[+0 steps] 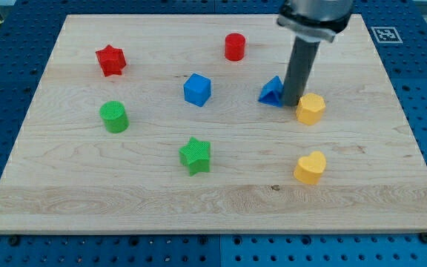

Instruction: Slide the yellow hexagon towards the bottom right

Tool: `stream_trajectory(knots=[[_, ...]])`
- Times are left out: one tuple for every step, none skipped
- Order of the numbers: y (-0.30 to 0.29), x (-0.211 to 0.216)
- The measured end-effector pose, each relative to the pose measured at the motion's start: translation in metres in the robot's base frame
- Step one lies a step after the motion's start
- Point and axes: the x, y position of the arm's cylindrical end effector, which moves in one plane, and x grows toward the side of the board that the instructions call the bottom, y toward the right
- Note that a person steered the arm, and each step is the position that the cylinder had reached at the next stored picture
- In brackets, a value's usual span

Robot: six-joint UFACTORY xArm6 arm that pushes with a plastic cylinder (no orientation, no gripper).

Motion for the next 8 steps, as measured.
stream_trajectory(knots=[[0.005,0.02],[0.012,0.012],[0.012,-0.009],[0.012,-0.014],[0.023,0.0],[0.044,0.025],[0.063,0.034],[0.048,0.027]])
